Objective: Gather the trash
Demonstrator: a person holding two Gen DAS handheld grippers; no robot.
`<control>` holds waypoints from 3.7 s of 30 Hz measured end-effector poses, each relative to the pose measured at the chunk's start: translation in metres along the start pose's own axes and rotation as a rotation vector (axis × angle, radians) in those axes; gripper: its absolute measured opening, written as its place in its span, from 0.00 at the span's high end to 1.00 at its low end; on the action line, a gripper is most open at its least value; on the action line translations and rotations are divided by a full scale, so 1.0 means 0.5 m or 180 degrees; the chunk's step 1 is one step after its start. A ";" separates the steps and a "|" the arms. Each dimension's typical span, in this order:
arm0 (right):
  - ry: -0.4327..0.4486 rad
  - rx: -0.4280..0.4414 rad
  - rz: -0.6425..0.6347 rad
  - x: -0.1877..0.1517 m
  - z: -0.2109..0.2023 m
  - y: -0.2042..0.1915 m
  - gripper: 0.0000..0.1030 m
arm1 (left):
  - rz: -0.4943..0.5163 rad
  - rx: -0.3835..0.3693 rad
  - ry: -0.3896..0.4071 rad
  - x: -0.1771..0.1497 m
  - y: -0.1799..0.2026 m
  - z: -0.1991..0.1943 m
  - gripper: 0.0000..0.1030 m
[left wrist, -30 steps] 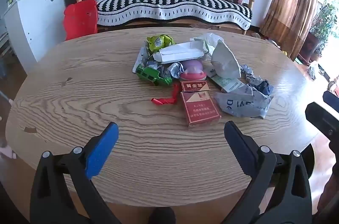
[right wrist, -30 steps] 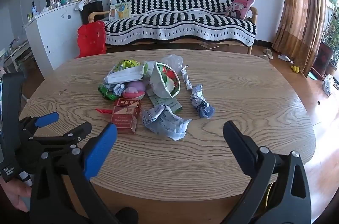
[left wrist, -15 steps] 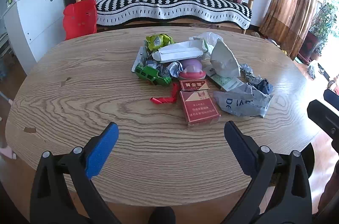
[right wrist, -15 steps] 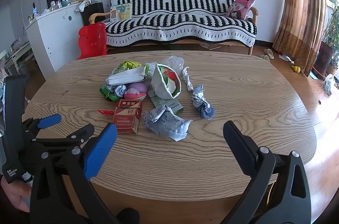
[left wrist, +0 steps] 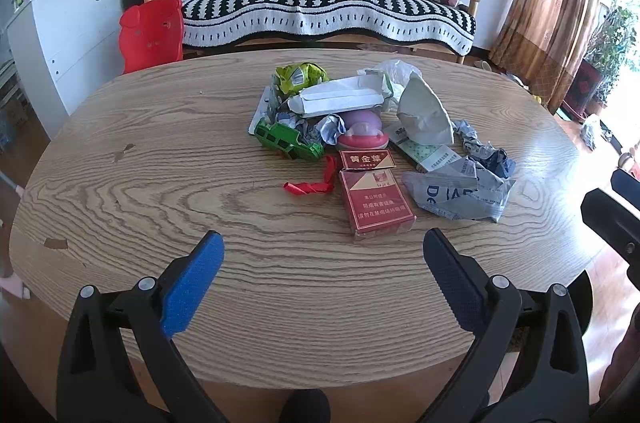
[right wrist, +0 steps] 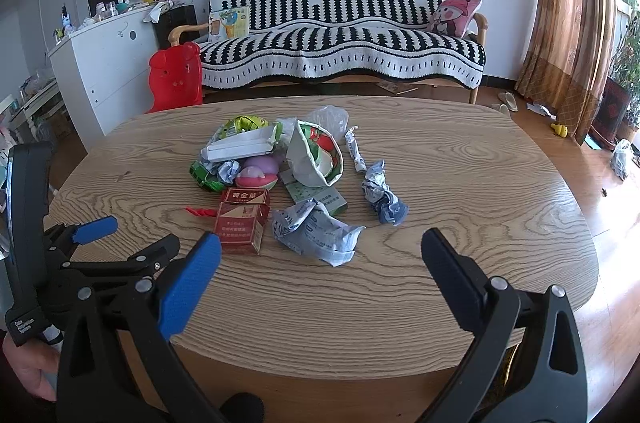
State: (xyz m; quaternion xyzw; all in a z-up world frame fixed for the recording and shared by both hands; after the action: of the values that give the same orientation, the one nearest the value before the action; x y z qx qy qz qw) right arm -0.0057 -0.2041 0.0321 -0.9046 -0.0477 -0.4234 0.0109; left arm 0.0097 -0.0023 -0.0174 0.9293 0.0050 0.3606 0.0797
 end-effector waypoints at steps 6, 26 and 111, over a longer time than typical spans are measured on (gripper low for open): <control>0.0001 0.0005 0.0003 0.001 -0.003 -0.001 0.06 | 0.0000 -0.0001 -0.0005 -0.002 0.002 -0.001 0.06; -0.0001 0.0007 0.0004 0.000 0.000 0.001 0.06 | 0.0016 -0.0004 -0.0053 -0.011 0.004 0.008 0.06; -0.1244 -0.1394 0.2391 -0.501 -0.028 0.951 0.73 | 0.1855 -0.2240 -0.1177 -0.300 0.972 0.269 0.48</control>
State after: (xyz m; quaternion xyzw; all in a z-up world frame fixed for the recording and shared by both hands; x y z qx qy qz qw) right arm -0.1304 -0.6972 -0.1413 -0.9030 0.3719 -0.2121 -0.0369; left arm -0.0346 -0.5114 -0.1421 0.8572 -0.3914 0.1768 0.2842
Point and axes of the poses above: each gripper's, at about its wrist camera, not at the fingertips, and z roughly the way its jaws point, y to its right, x to its top, the point moved 2 cm from there along z, roughly the way its jaws point, and after that the axes turned 9 degrees about -x, right-handed, at the moved point
